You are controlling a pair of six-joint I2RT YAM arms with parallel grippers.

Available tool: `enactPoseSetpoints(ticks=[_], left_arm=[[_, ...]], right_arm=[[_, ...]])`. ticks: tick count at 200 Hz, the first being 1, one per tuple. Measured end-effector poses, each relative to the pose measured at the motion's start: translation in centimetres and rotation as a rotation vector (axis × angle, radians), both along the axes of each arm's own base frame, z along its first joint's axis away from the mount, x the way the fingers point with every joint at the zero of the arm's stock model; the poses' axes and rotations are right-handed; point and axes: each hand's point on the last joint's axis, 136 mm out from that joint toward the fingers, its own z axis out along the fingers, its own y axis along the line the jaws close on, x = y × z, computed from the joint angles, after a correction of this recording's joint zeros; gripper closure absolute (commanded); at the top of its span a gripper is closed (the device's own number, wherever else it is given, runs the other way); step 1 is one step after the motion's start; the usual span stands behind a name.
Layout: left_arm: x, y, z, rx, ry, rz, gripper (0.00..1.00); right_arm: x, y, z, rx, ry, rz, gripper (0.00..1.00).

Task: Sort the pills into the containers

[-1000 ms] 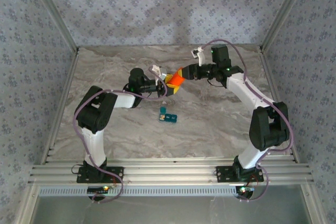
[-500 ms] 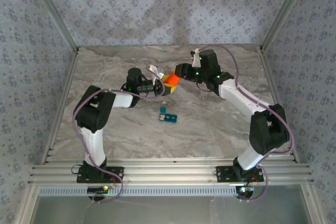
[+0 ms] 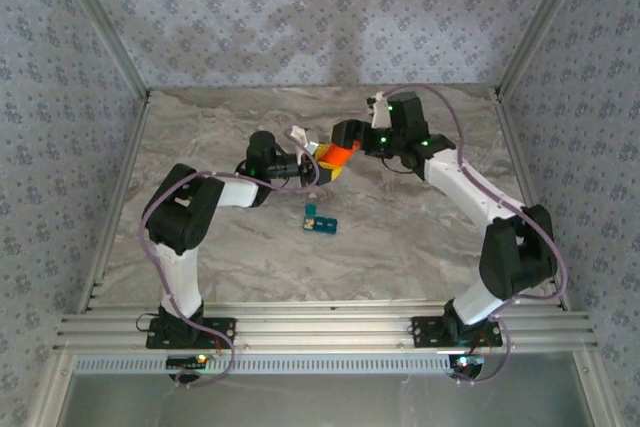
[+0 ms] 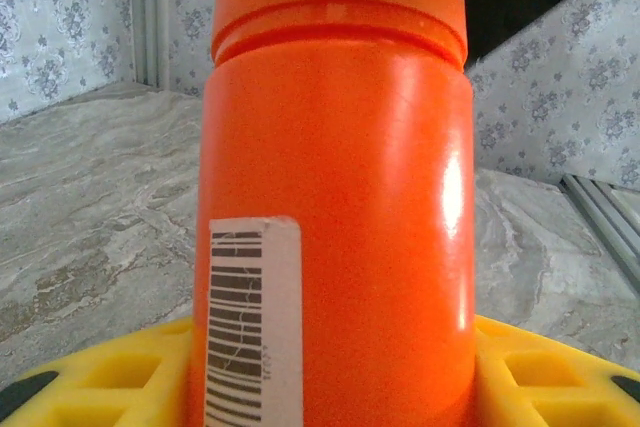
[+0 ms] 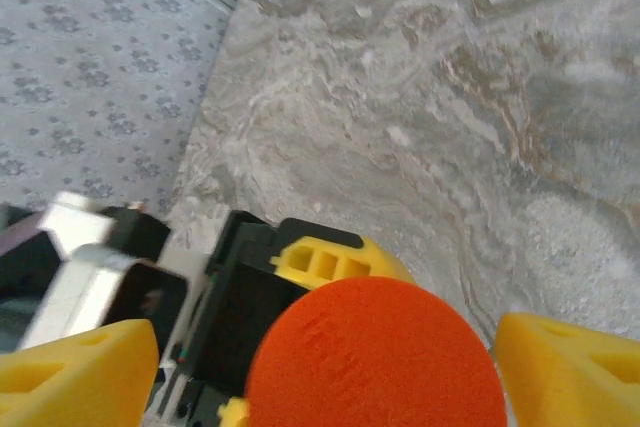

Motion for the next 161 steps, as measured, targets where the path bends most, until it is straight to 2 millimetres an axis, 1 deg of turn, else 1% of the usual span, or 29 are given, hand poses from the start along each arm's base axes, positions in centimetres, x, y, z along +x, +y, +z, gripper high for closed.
enactPoseSetpoints(ticks=[16,28,38,52,73,95,129,161], left_arm=[[0.0,0.0,0.1,-0.001,-0.001,0.001,1.00],[0.1,0.0,0.1,-0.001,-0.002,0.001,1.00],[0.1,0.0,0.1,-0.001,-0.002,0.002,1.00],[0.1,0.0,0.1,-0.001,-0.003,0.001,1.00],[0.0,0.0,0.2,-0.003,-0.004,-0.003,1.00],[0.0,-0.1,0.3,-0.005,-0.007,-0.009,1.00],[-0.1,-0.1,0.4,-0.006,-0.007,-0.018,1.00],[-0.2,-0.1,0.4,-0.006,-0.007,-0.021,1.00]], right_arm=[[-0.5,-0.8,2.5,0.009,-0.077,0.016,0.08],[-1.1,-1.3,3.9,0.009,-0.134,0.035,0.09],[-1.5,-1.7,4.8,0.005,-0.179,0.052,0.11],[-1.7,-2.3,5.3,-0.007,-0.225,0.075,0.14],[-1.0,-3.5,4.8,-0.031,-0.256,0.092,0.19],[-0.3,-4.2,3.4,-0.051,-0.255,0.126,0.23],[-0.4,-2.8,0.7,-0.063,-0.208,0.223,0.24],[-0.5,-1.6,0.1,-0.065,-0.202,0.271,0.25]])
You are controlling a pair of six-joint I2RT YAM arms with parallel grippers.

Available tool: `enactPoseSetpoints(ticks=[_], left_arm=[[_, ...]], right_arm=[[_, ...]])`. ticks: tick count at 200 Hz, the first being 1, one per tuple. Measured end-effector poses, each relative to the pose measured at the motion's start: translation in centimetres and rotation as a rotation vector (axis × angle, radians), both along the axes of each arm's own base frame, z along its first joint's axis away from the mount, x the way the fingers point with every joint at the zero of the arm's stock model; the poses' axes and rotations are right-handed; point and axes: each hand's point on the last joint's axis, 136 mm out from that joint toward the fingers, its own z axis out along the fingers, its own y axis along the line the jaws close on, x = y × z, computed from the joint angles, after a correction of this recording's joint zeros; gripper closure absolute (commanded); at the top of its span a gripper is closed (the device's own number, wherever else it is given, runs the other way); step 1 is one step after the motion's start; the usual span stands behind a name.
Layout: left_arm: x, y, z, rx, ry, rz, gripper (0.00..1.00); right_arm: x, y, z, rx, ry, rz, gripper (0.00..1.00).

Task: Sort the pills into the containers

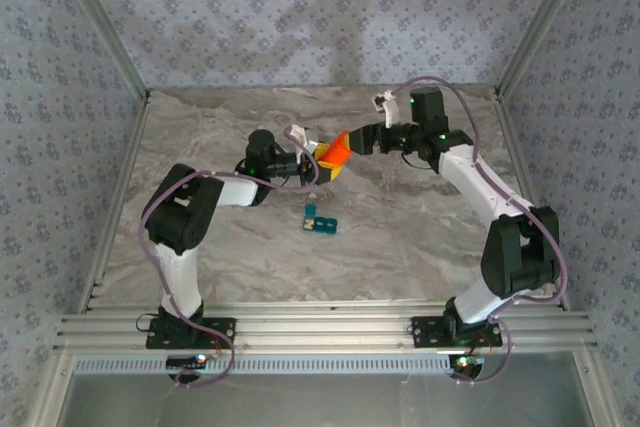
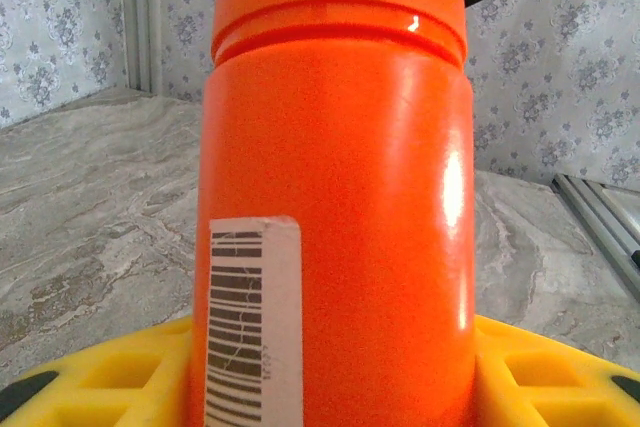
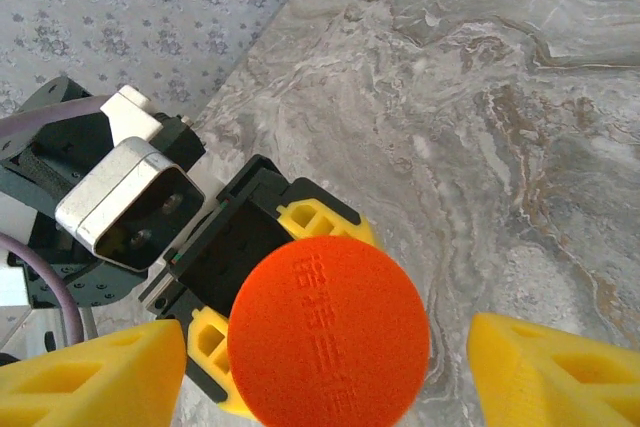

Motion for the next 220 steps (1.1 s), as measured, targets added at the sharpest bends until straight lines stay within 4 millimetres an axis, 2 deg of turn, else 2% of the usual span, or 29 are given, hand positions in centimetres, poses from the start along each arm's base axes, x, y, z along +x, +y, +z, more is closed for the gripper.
enactPoseSetpoints(ticks=[43,74,99,127,172,220], left_arm=[[0.0,0.0,0.0,0.000,0.000,0.000,1.00],[0.0,0.0,0.0,0.000,0.000,0.000,1.00],[0.0,0.0,0.0,0.001,0.002,0.000,1.00],[0.0,0.0,-0.1,0.003,0.006,0.000,1.00],[0.1,0.1,-0.2,0.005,0.011,0.003,1.00],[0.5,0.7,-0.7,0.027,0.037,0.020,1.00]], right_arm=[[0.2,0.7,0.3,0.000,-0.008,0.022,0.33],[0.5,0.9,-0.2,-0.006,0.005,0.026,0.39],[0.5,1.3,-1.0,-0.013,0.026,0.033,0.46],[0.5,1.3,-0.9,-0.014,0.028,0.033,0.56],[0.7,1.5,-1.2,-0.018,0.064,-0.007,0.60],[1.4,2.0,-1.8,-0.023,0.187,-0.178,0.61]])
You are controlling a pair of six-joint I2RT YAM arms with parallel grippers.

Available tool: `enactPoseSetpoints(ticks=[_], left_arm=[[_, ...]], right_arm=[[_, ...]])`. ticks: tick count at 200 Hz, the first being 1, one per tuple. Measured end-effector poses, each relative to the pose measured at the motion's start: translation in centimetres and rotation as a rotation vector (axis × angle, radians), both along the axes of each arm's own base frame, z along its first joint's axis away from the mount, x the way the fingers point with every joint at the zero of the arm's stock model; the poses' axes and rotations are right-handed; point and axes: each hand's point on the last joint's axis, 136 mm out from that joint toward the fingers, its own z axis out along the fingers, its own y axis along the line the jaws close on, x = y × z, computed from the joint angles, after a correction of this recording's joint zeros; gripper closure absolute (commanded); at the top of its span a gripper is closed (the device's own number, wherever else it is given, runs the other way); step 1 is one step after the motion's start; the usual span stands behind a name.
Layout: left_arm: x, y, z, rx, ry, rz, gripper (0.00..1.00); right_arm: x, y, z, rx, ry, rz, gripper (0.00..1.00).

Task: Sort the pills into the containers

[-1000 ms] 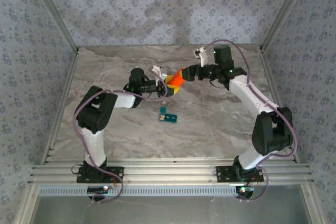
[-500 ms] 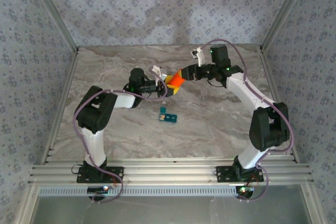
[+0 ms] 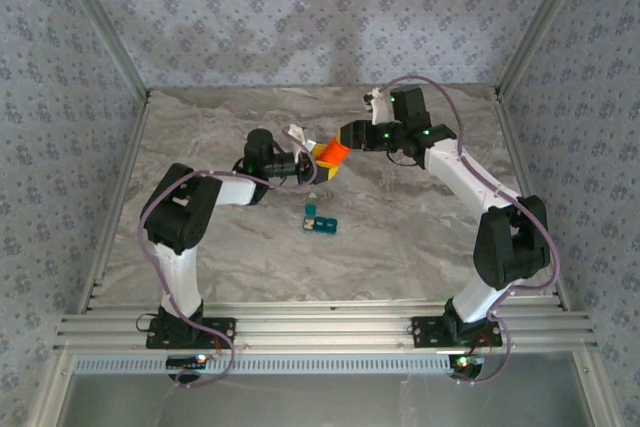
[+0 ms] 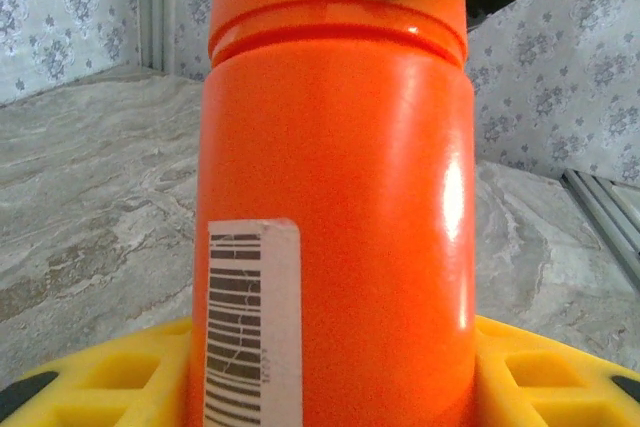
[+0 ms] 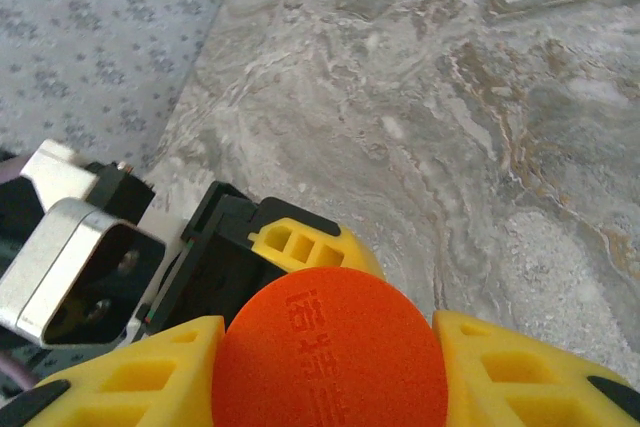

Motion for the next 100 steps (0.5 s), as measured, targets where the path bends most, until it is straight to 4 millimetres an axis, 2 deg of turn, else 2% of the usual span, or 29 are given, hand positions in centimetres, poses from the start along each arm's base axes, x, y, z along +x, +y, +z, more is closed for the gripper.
enactPoseSetpoints(ticks=[46,100], left_arm=[[0.3,0.4,0.3,0.021,0.010,0.030,1.00],[0.1,0.2,1.1,0.011,-0.010,0.029,1.00]], right_arm=[[0.5,0.2,0.2,0.011,0.050,-0.096,0.57],[0.6,-0.1,0.3,0.027,0.080,-0.130,0.31]])
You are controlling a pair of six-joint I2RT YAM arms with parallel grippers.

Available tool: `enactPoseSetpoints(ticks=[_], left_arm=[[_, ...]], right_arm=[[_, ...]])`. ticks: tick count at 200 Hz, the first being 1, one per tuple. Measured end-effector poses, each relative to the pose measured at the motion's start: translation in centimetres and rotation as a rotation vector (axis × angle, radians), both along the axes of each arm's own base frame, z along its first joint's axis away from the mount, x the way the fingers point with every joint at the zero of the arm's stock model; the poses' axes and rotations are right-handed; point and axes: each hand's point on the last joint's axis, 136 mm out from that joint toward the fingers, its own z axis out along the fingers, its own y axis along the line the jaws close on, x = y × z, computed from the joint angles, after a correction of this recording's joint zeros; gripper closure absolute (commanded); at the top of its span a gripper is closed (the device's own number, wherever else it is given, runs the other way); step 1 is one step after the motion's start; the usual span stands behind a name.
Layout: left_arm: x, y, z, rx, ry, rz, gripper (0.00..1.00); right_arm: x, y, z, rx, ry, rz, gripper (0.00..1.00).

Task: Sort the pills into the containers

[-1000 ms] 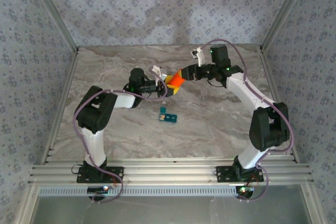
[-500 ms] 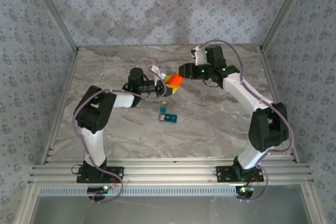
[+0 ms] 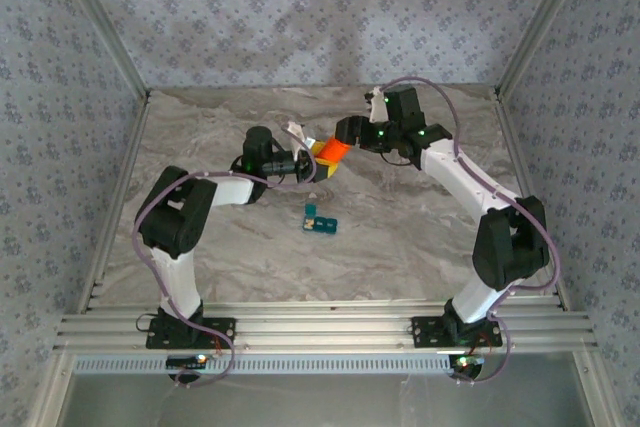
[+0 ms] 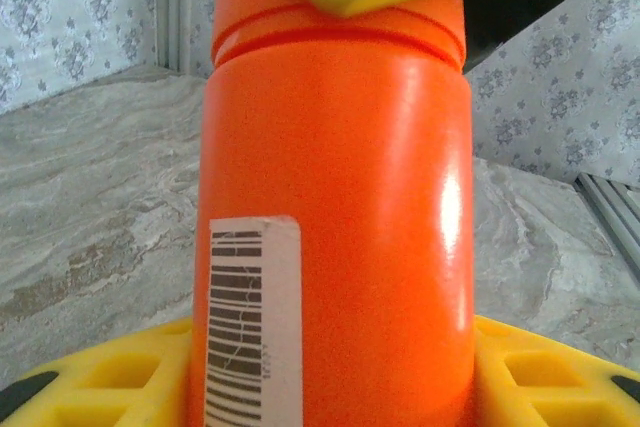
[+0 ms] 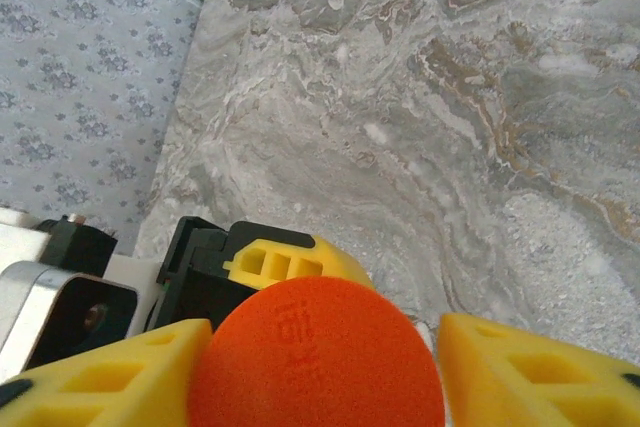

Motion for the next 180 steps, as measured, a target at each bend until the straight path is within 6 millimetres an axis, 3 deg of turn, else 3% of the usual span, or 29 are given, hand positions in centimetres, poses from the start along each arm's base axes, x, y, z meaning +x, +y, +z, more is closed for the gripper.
enactPoseSetpoints(ticks=[19,39,88,124,150,180], left_arm=[[-0.6,-0.5,1.0,-0.014,-0.026,-0.014,1.00],[-0.9,-0.9,1.7,-0.028,-0.051,-0.029,1.00],[-0.9,-1.5,3.1,-0.055,-0.076,-0.038,1.00],[-0.8,-2.1,4.4,-0.074,-0.092,-0.040,1.00],[-0.6,-2.1,4.6,-0.080,-0.085,-0.033,1.00],[-0.6,-2.1,4.7,-0.082,-0.085,-0.030,1.00]], right_arm=[[-0.2,-0.5,0.7,0.014,-0.008,-0.004,0.21],[-0.6,-1.9,2.1,0.024,-0.042,-0.027,0.17],[-2.0,-5.2,6.3,0.038,-0.174,-0.070,0.16],[-0.8,-7.3,6.6,-0.006,-0.233,-0.086,0.16],[0.1,-7.6,7.4,-0.012,-0.292,-0.050,0.15],[-0.1,-6.9,8.7,0.009,-0.359,0.013,0.15]])
